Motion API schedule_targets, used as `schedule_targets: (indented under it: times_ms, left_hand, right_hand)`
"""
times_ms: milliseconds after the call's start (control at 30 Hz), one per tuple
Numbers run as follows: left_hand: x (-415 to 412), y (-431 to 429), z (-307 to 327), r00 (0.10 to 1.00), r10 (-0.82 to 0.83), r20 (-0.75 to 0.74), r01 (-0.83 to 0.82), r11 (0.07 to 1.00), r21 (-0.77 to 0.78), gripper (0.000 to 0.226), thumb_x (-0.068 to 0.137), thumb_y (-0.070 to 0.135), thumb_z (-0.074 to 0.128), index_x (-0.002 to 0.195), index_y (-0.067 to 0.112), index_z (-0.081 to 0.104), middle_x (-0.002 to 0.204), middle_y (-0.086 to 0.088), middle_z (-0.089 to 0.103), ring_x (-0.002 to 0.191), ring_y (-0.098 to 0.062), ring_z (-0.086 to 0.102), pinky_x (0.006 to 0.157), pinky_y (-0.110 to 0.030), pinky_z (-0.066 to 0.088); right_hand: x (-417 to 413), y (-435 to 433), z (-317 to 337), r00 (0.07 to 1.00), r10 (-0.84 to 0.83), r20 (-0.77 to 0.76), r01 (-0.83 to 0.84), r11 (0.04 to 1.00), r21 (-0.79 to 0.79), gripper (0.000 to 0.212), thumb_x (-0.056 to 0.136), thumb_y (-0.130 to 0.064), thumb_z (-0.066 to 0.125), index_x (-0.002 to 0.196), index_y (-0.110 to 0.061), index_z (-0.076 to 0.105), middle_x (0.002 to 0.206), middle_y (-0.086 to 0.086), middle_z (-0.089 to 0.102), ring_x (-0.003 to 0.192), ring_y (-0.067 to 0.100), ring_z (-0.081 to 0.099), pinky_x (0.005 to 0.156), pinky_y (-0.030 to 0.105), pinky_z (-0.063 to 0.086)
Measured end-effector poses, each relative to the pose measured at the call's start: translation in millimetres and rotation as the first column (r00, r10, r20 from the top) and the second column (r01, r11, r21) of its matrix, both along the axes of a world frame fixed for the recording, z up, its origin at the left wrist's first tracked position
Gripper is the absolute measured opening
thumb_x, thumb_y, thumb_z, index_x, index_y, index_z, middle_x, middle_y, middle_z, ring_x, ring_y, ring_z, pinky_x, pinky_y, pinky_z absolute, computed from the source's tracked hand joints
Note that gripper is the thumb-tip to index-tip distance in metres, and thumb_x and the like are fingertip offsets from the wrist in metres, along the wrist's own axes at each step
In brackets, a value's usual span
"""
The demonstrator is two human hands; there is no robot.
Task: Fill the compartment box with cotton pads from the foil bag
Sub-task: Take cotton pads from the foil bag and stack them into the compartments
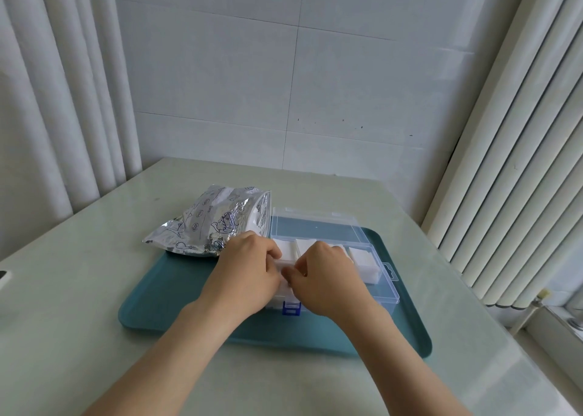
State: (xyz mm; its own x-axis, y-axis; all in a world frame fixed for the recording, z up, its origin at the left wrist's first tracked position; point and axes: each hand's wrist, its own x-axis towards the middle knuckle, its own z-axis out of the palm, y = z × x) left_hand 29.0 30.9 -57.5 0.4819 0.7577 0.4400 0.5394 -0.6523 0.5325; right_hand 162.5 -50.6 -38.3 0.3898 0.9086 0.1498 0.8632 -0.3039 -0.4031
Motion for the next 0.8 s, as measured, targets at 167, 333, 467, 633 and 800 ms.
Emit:
schedule_targets:
  times_ms: [167,333,467,633,800]
  left_hand:
    - [-0.6,0.1,-1.2,0.996,-0.046,-0.07,0.049,0.998,0.037,0.032,0.097,0.004,0.052,0.109,0.018,0.078,0.11,0.004,0.059,0.101,-0.018,0.06,0.084,-0.023,0.04]
    - [-1.8,-5.8,3.7,0.98,-0.132,-0.148,0.149,0.982,0.113,0.042,0.096,0.001,0.047,0.122,0.023,0.072,0.131,0.015,0.057,0.101,-0.019,0.068,0.08,-0.034,0.051]
    - [-3.0,-8.3,5.0,0.958,-0.201,-0.202,0.215,0.975,0.048,0.058,0.096,0.002,0.04,0.133,0.039,0.064,0.135,0.017,0.062,0.115,-0.021,0.065,0.09,-0.042,0.054]
    - [-1.8,-7.4,5.5,0.96,-0.208,-0.19,0.214,0.977,0.011,0.057,0.098,0.001,0.039,0.135,0.037,0.064,0.137,0.014,0.062,0.12,-0.019,0.062,0.094,-0.04,0.053]
    - [-1.5,-1.2,-0.2,0.959,-0.234,-0.163,0.244,0.969,0.043,0.056,0.096,0.005,0.038,0.132,0.037,0.067,0.127,0.011,0.067,0.112,-0.02,0.064,0.09,-0.041,0.054]
  right_hand:
    - [-0.6,-5.5,2.6,0.999,0.034,0.001,-0.034,0.995,0.097,0.032,0.085,-0.022,0.055,0.056,-0.01,0.048,0.05,0.002,0.039,0.054,0.022,0.035,0.055,0.034,0.039]
    - [6.4,-5.4,2.9,0.995,-0.012,0.095,-0.014,0.963,0.268,0.031,0.09,-0.007,0.052,0.106,-0.019,0.077,0.108,-0.003,0.068,0.101,0.021,0.062,0.088,0.034,0.05]
    - [8.4,-0.3,-7.7,0.993,0.006,0.122,-0.028,0.984,0.177,0.037,0.085,-0.005,0.043,0.1,-0.013,0.076,0.107,0.005,0.071,0.101,0.03,0.065,0.089,0.043,0.054]
    - [10.7,2.8,-8.6,0.987,-0.047,0.152,0.017,0.98,0.198,0.037,0.098,-0.013,0.048,0.123,-0.026,0.073,0.118,0.0,0.069,0.109,0.027,0.063,0.095,0.038,0.046]
    - [7.4,3.1,-6.7,0.977,-0.007,0.215,-0.009,0.997,0.074,0.05,0.093,-0.007,0.043,0.121,-0.035,0.072,0.118,-0.003,0.064,0.107,0.026,0.053,0.091,0.038,0.036]
